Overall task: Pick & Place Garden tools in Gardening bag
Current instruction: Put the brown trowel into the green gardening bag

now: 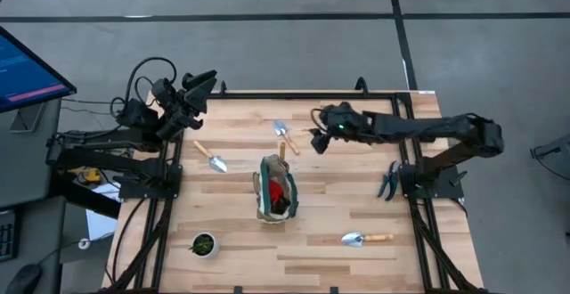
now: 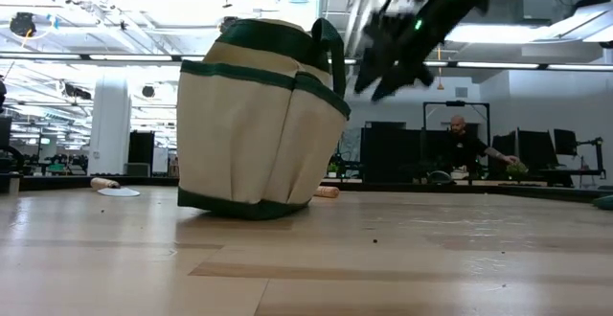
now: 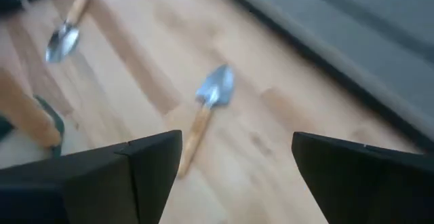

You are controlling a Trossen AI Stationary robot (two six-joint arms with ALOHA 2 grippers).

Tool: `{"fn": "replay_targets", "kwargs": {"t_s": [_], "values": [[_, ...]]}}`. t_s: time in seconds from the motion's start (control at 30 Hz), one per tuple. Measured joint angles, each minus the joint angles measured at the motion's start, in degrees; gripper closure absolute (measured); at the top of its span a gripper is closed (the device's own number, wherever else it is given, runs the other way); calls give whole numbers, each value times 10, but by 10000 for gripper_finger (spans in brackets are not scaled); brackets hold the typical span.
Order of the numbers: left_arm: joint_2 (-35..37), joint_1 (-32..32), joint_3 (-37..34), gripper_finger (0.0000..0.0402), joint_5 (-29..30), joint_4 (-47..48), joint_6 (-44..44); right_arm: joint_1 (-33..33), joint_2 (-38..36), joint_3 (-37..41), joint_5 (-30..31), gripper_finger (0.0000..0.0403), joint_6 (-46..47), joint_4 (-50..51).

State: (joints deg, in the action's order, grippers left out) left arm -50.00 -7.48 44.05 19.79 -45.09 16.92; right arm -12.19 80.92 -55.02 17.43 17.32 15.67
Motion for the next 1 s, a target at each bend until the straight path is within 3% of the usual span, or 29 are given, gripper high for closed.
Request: {"fn": "replay_targets", "kwargs": {"t_s": [0.13,0.43,1.0], "values": [[0,0,0,238,0,1,0,-20,82,0,-73,131,20,-54],[0,0,0,238,-1,1,13,-17,229,-47,-88,131,20,-74],[0,0,0,238,-1,1,13,-10,316,-76,-98,131,6,-96]]}}
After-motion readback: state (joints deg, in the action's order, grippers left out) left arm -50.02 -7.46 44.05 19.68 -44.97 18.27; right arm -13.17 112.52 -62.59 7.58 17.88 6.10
